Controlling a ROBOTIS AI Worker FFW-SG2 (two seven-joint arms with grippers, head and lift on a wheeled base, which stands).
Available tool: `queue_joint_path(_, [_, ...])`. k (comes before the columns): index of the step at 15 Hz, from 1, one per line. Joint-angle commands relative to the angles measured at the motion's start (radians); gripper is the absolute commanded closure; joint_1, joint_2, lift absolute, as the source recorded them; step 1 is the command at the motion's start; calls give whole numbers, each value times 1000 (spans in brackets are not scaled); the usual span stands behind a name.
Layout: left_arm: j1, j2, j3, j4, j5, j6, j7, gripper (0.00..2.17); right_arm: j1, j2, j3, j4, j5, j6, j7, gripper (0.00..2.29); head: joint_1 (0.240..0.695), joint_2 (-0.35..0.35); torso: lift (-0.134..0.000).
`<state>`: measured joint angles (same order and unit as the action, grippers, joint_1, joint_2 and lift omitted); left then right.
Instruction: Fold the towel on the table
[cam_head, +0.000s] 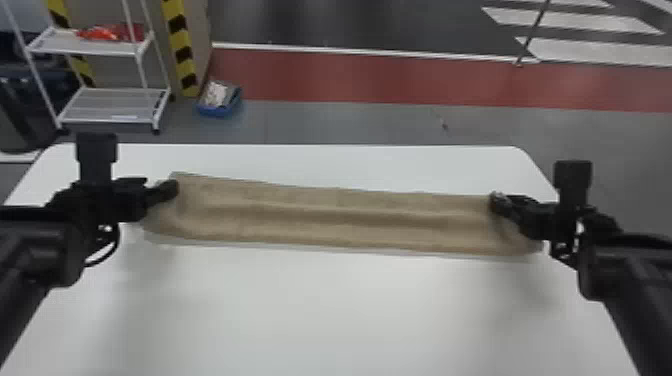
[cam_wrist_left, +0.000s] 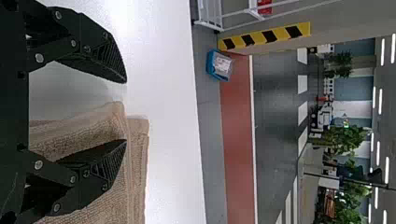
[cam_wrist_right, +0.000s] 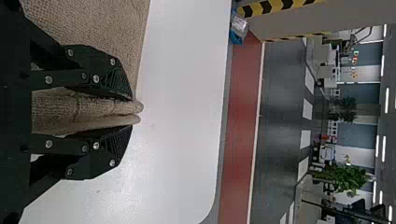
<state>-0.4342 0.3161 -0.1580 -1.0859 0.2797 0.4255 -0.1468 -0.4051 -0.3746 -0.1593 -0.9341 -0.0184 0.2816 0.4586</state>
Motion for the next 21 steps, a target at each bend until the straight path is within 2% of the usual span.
queue_joint_path(1, [-1,0,-3,1,-10,10,-5,518,0,-1,1,0,0,0,0,822,695,-117,-128])
queue_joint_path(2, [-1,1,-3,1,-11,13,-5,529,2,-1,3,-3,0,0,2,822,695,-117,-128])
queue_joint_path(3, [-1,0,-3,0,-11,19,-4,728,2,-1,3,-8,-2,0,2,822,695,-118,-128])
queue_joint_path(4, [-1,-2,-5,0,-10,19,-2,836,2,0,3,-8,-2,0,0,822,695,-117,-128])
queue_joint_path(7, [3,-2,-2,-8,-1,28,6,988,8,-1,3,-12,-2,-3,0,822,695,-117,-128])
queue_joint_path(9, [26,0,12,-25,7,25,9,998,11,-3,1,-14,-2,0,0,822,695,-117,-128])
queue_joint_path(15, [149,8,74,-255,19,59,21,998,12,-1,1,-17,1,-3,0,812,695,-122,-128])
queue_joint_path(16, [163,11,75,-287,26,74,21,998,12,-1,3,-19,3,-3,-2,728,695,-122,-128])
queue_joint_path(17, [172,12,83,-305,35,83,21,998,14,2,3,-26,3,-3,-2,623,695,-123,-128])
queue_joint_path(21, [190,18,95,-341,46,126,9,998,12,3,6,-28,8,-3,-3,623,695,-124,-128])
